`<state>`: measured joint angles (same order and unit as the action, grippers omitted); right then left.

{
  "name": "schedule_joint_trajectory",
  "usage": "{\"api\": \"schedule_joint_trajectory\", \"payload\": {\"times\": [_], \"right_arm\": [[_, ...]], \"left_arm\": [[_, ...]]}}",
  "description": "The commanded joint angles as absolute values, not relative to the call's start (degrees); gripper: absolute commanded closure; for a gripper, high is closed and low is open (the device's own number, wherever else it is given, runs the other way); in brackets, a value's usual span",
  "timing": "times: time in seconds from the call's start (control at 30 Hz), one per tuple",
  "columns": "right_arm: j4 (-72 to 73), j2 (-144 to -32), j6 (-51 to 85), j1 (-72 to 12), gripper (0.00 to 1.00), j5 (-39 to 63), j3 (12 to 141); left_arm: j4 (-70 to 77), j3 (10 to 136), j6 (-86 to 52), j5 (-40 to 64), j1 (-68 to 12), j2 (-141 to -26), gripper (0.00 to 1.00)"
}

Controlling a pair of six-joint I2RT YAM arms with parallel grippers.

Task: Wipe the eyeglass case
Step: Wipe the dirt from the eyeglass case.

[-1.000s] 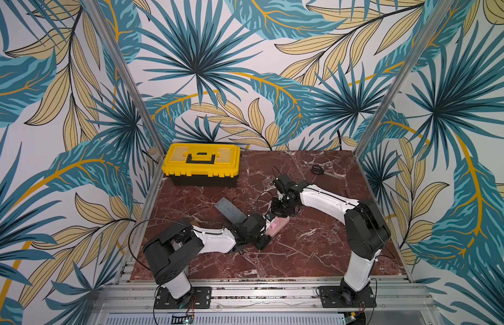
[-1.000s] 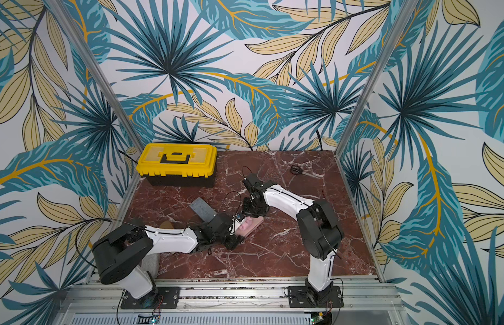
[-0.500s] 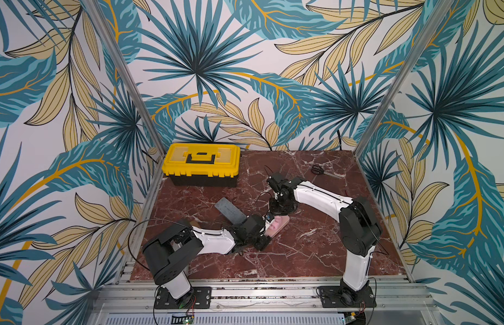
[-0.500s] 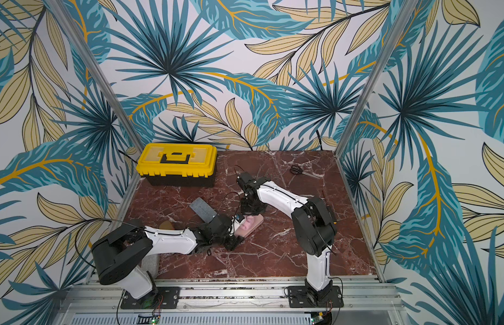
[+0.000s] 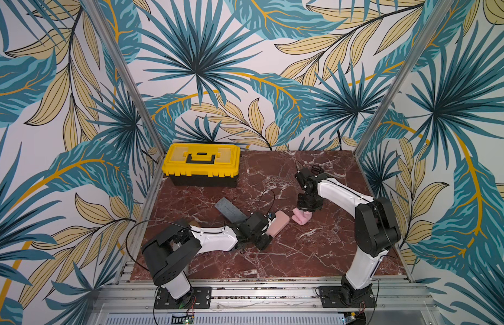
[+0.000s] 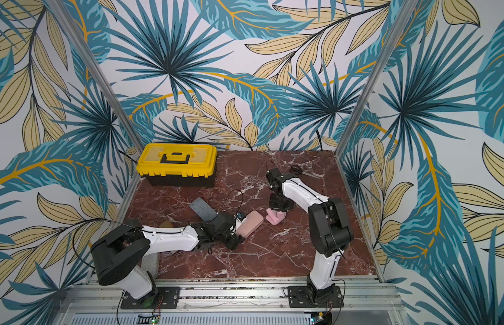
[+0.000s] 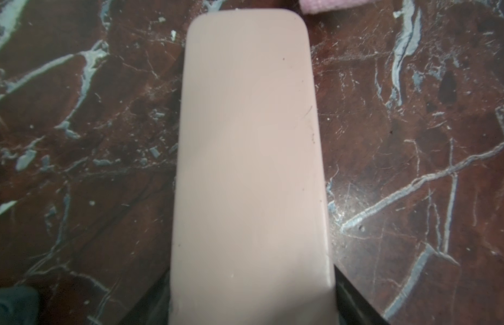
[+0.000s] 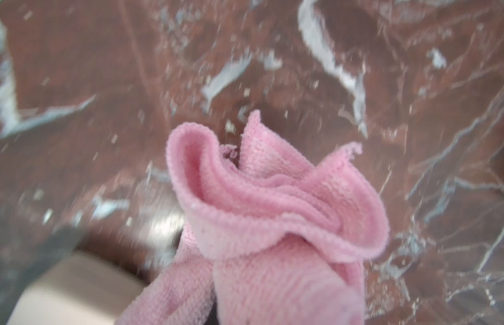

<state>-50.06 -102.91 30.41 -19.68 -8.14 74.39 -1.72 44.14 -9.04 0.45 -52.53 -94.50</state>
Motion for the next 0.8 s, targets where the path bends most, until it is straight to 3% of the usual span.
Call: {"api": "schedule_joint_trajectory", "payload": {"times": [0.0, 0.1, 0.3, 0.57, 0.77], "right_arm": [[-48.91, -102.72, 33.65, -20.83, 1.0, -0.28, 69.3], [-45.65, -105.91, 34.93, -20.79, 1.0, 1.73, 69.29], [-45.43, -112.91, 34.11, -21.8, 1.0, 3.54, 78.64], [-48.84, -118.26, 31.19, -24.34, 1.0, 5.22, 89.37], [-52.41, -114.35, 27.56, -22.52, 1.0, 2.13, 90.31]], "left_arm": [[-13.45, 47.66, -12.48, 5.19, -53.2, -95.29, 0.3], [-16.95, 50.27, -14.14, 7.3, -54.39, -95.63, 0.21], [-17.84, 54.59, -18.27, 11.95, -55.95, -97.91, 0.13], [-21.25, 69.57, -14.36, 13.17, -58.55, -103.66, 0.13], [-22.58, 67.82, -9.58, 8.71, -56.58, -97.83, 0.12]]}}
